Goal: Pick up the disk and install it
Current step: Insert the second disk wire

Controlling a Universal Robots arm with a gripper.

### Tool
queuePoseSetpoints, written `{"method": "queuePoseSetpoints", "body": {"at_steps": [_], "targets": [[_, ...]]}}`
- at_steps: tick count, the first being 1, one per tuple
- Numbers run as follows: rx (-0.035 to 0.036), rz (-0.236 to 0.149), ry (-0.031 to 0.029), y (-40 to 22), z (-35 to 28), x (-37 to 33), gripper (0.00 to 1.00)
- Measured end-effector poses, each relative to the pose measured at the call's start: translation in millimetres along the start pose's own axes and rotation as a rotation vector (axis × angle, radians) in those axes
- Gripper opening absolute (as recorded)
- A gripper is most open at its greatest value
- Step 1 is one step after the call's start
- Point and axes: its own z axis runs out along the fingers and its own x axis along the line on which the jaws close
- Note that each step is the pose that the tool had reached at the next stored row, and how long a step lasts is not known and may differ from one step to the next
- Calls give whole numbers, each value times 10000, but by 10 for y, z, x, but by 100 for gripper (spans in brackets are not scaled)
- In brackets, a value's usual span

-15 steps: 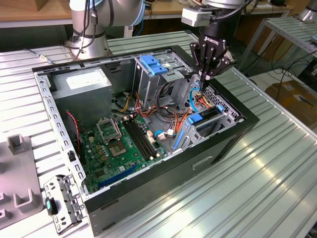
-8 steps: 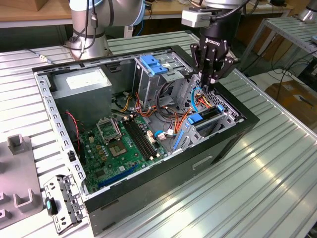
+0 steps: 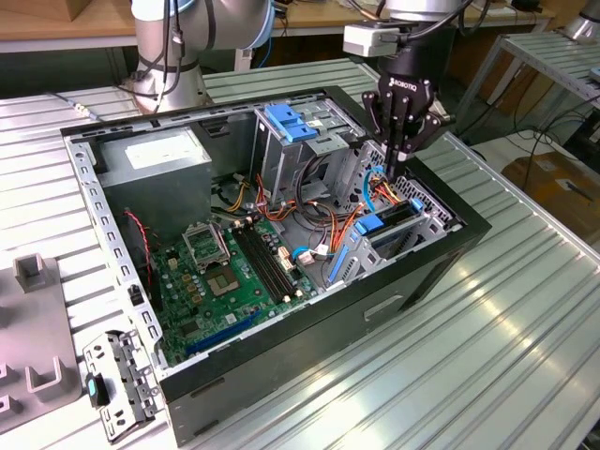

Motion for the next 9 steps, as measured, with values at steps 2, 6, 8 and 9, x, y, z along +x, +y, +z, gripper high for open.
{"method": "queuePoseSetpoints", "body": {"at_steps": [2,6,8,9], "targets": [[1,1,-1,13,6,10,16],[51,14,-17,92,23,19,16],[102,32,-33,116,35,22,16],[128,42,-49,124,41,31,16]]}}
